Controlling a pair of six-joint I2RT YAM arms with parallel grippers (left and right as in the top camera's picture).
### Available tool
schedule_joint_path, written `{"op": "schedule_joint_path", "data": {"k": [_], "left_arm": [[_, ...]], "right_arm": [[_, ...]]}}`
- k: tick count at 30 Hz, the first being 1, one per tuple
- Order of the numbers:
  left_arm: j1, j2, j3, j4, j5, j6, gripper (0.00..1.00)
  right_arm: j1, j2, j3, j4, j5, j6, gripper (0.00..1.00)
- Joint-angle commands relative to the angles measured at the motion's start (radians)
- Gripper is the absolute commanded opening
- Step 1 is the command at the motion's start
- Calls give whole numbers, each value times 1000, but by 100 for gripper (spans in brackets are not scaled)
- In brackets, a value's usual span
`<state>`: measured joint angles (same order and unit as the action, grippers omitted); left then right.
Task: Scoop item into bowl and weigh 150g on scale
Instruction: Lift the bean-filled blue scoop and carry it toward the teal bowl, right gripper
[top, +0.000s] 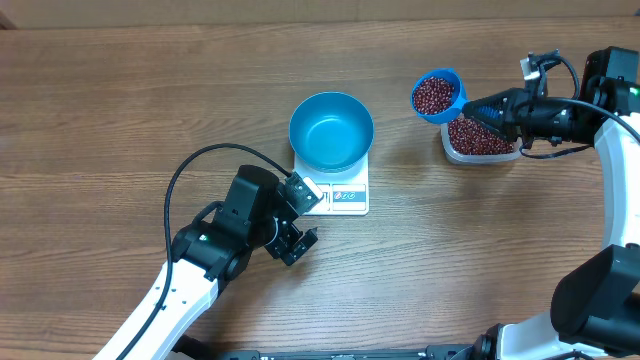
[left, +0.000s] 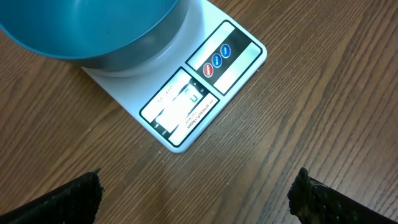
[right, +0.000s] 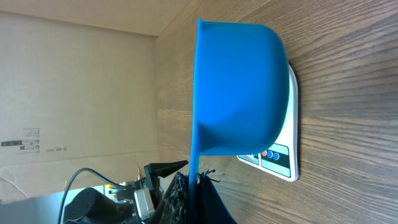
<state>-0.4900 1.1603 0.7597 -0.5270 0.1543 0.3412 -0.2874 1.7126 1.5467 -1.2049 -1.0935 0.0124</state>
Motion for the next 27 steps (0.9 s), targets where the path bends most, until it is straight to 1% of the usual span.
{"op": "schedule_joint_path", "data": {"k": [1,10,19,27], "left_arm": [[5,-10,-6,3,15,14,100],[5,-10,-6,3,15,14,99],[5,-10,-6,54,15,18,99],[5,-10,-6,52,15,18,99]], "right_arm": [[2,1,33,5,-33,5,4],[2,1,33,6,-33,6,4],[2,1,33,6,-33,6,4],[2,1,33,6,-33,10,4]]}}
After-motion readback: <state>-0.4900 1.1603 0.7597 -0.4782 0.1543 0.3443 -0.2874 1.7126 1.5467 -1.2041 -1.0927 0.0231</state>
